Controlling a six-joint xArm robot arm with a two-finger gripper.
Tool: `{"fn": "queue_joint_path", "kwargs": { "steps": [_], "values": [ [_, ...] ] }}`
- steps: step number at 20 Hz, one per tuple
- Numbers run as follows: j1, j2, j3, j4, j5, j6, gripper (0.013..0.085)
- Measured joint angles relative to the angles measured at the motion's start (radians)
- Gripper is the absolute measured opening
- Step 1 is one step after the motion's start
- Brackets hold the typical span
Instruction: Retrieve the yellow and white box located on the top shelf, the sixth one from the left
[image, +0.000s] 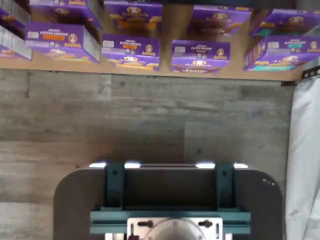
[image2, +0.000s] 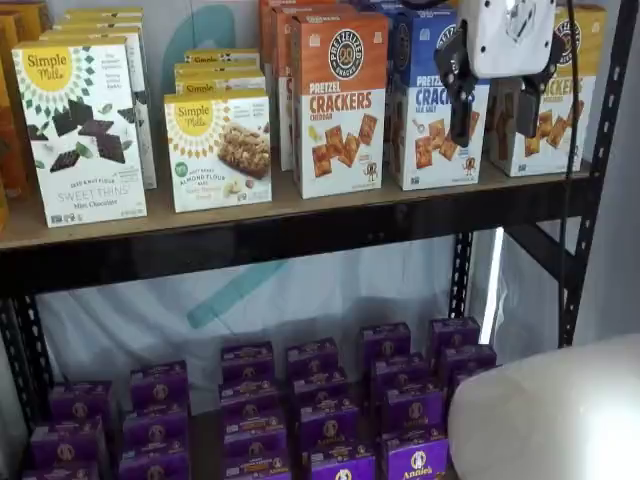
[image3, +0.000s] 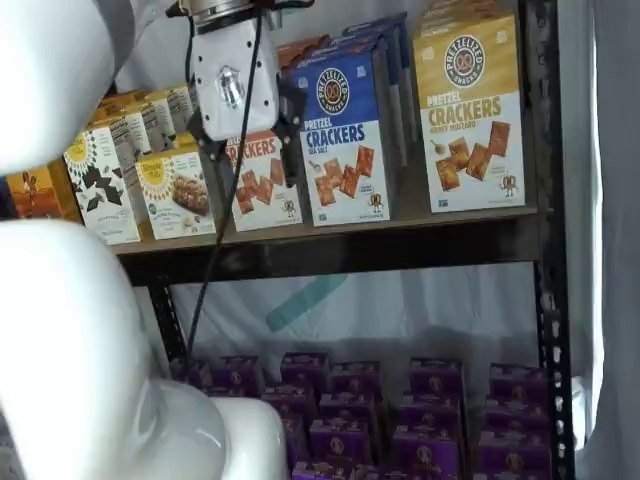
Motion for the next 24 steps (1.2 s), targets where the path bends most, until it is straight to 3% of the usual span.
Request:
{"fn": "queue_joint_path", "kwargs": {
  "steps": [4, 11, 20, 24],
  "values": [
    [-0.015, -0.002, 0.011, -0.030, -0.038, -0.025, 0.0850],
    [-0.117, 0.002, 0.029, -0.026, -0.125, -0.120, 0.0850],
    [-0.274, 0.046, 0.043, -0.013, -0.288, -0.263, 0.0850],
    [-0.377, 0.103, 0.015, 0.006, -0.359, -0.357, 0.0850]
  ]
}}
